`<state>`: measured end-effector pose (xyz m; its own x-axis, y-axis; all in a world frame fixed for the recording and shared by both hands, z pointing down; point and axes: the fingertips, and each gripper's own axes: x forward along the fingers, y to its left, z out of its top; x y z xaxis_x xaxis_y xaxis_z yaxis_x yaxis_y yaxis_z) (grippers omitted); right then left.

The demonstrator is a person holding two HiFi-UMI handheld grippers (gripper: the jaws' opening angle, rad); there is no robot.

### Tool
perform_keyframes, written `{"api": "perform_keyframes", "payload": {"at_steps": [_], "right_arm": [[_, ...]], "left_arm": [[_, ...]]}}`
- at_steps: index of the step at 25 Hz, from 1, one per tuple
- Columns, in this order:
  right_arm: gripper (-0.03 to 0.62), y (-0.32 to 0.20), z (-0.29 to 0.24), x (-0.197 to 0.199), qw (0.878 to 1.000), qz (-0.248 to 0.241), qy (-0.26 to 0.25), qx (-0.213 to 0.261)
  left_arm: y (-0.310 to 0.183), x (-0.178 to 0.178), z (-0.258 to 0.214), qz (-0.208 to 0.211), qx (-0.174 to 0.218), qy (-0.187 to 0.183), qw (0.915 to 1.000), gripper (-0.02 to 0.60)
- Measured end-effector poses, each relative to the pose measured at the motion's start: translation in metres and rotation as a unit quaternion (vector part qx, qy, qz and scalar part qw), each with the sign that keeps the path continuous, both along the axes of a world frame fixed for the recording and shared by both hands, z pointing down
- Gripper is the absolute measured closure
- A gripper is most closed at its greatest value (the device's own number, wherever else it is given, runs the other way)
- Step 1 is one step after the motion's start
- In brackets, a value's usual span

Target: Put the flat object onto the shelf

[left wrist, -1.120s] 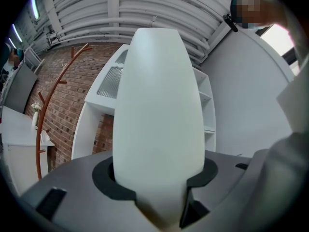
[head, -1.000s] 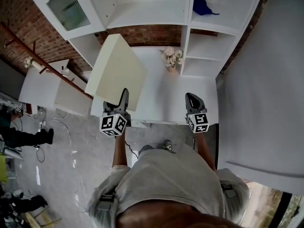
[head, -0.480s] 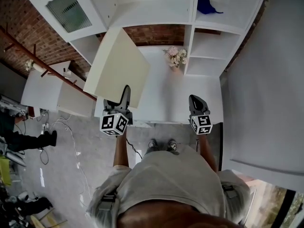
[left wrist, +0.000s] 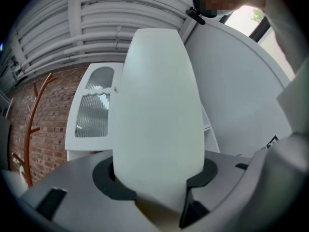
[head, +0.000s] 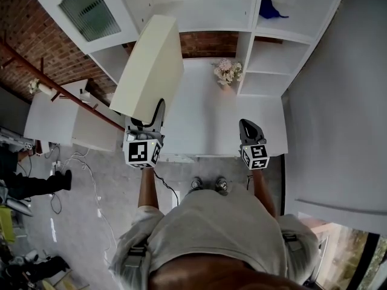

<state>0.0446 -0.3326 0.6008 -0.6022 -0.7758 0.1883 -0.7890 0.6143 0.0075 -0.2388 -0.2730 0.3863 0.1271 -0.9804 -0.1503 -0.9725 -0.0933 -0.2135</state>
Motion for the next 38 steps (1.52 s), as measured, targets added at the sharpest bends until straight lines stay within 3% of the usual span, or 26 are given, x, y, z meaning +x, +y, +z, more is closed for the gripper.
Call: {"api": "perform_keyframes", "payload": {"at_steps": [5,8,10,12,16,22,29,38], "right_arm": [[0.565,-0.001,-0.002,-0.005,1.0,0.004,0.004,0.004],[0.565,-0.002,-0.004,-0.003,1.0,0.009,0.005,0.005],[0.565,-0.004,-0.005,-0.002,1.0,0.013,0.006,0.006],[0.565,-0.005,-0.006,-0.001,1.0,0.014,0.007,0.007],[0.565,-0.003,-0.006,-0.001,1.0,0.014,0.008,0.007],[0.565,-0.002,-0.006,-0.002,1.0,0.016,0.008,0.007],[0.565,-0.002,-0.004,0.004,1.0,0.024,0.008,0.006],[0.565,0.001,-0.004,0.015,0.999,0.042,0.004,0.005]], "left_arm": [[-0.006,0.006,-0.032,0.013,0.032,-0.076,0.9965,0.316],[-0.008,0.014,-0.054,0.014,0.061,-0.137,0.9886,0.316],[-0.011,0.018,-0.062,0.007,0.064,-0.206,0.9765,0.318],[-0.013,0.022,-0.068,-0.003,0.063,-0.251,0.9659,0.318],[-0.015,0.026,-0.071,-0.025,0.07,-0.293,0.9532,0.316],[-0.025,0.036,-0.073,-0.051,0.079,-0.397,0.9128,0.316],[-0.049,0.044,-0.073,-0.067,0.076,-0.472,0.8757,0.314],[-0.084,0.051,-0.066,-0.072,0.055,-0.518,0.8508,0.313]]}}
